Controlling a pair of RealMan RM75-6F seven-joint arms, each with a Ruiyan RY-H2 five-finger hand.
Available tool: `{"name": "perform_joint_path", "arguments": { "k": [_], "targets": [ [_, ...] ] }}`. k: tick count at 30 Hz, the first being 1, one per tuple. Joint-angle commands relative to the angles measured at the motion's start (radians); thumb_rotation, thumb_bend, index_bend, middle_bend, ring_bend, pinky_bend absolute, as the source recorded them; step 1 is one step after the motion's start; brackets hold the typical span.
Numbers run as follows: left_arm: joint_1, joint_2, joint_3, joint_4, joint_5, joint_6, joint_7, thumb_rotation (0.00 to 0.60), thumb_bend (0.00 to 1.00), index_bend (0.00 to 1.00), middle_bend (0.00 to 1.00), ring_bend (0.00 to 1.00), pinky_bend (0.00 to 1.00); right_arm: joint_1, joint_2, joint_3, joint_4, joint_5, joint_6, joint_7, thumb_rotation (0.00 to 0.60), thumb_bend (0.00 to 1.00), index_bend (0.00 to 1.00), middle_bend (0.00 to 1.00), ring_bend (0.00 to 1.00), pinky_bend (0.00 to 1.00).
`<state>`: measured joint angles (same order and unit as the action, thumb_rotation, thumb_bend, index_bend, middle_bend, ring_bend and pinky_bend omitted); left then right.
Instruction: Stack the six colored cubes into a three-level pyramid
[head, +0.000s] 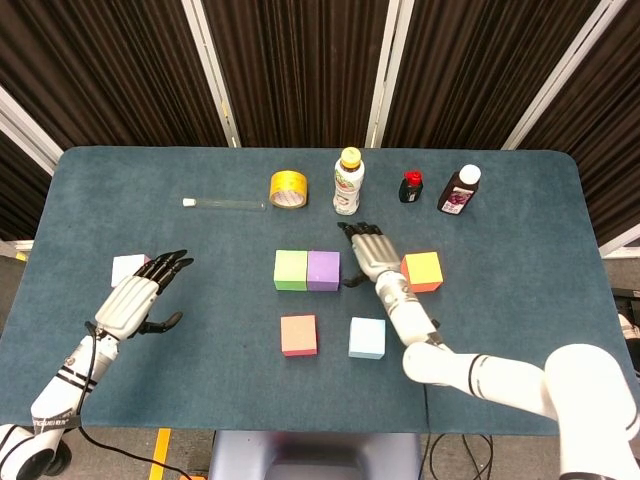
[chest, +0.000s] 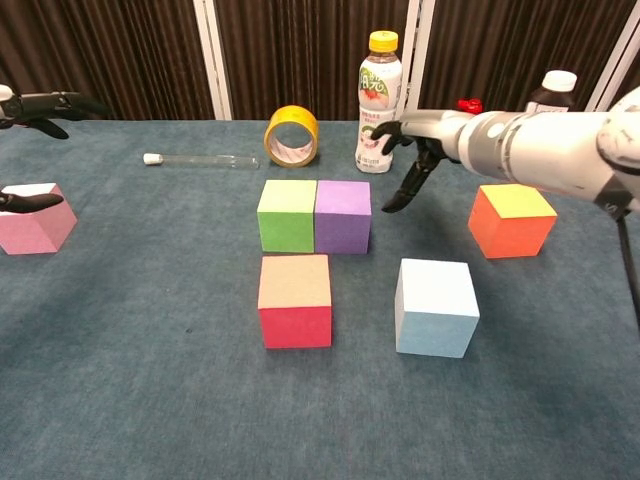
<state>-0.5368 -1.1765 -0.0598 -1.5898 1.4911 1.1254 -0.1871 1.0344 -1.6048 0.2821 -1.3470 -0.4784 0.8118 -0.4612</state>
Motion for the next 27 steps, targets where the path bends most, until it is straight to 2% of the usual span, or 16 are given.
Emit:
{"name": "perform_joint_path", "arguments": {
  "k": [1,9,15,22,27],
  "targets": [
    [0.002,0.003,0.002,-0.006,0.0,-0.001,0.004,0.6,0.34,0.07,0.0,0.03,0.14,0.006,-0.001,-0.007,0.019,0.023,-0.006,-0.012,0.6,0.27,0.08,0.21,0.14,0.17],
    [0.004,0.006,-0.002,-0.009,-0.013,-0.01,0.008,0.6,0.34,0.07,0.0,0.03,0.14,0.058,-0.081,0.0,0.153,0.057,-0.058,-0.016,0.6,0.27,0.09,0.21,0.14,0.17],
    [0.007,0.006,-0.002,-0.002,-0.016,-0.014,0.002,0.6,0.35,0.07,0.0,0.03,0.14,0.081,-0.116,0.005,0.196,0.057,-0.081,-0.012,0.6,0.27,0.1,0.21,0.14,0.17],
    [0.01,0.007,-0.003,0.003,-0.012,-0.01,-0.008,0.6,0.35,0.07,0.0,0.03,0.14,0.087,-0.118,0.007,0.19,0.054,-0.07,-0.013,0.6,0.27,0.11,0.21,0.14,0.17],
    [0.015,0.01,-0.003,0.003,-0.013,-0.005,-0.003,0.6,0.35,0.07,0.0,0.03,0.14,0.055,-0.069,-0.006,0.101,0.027,-0.021,-0.008,0.6,0.27,0.11,0.21,0.14,0.17]
  ]
}}
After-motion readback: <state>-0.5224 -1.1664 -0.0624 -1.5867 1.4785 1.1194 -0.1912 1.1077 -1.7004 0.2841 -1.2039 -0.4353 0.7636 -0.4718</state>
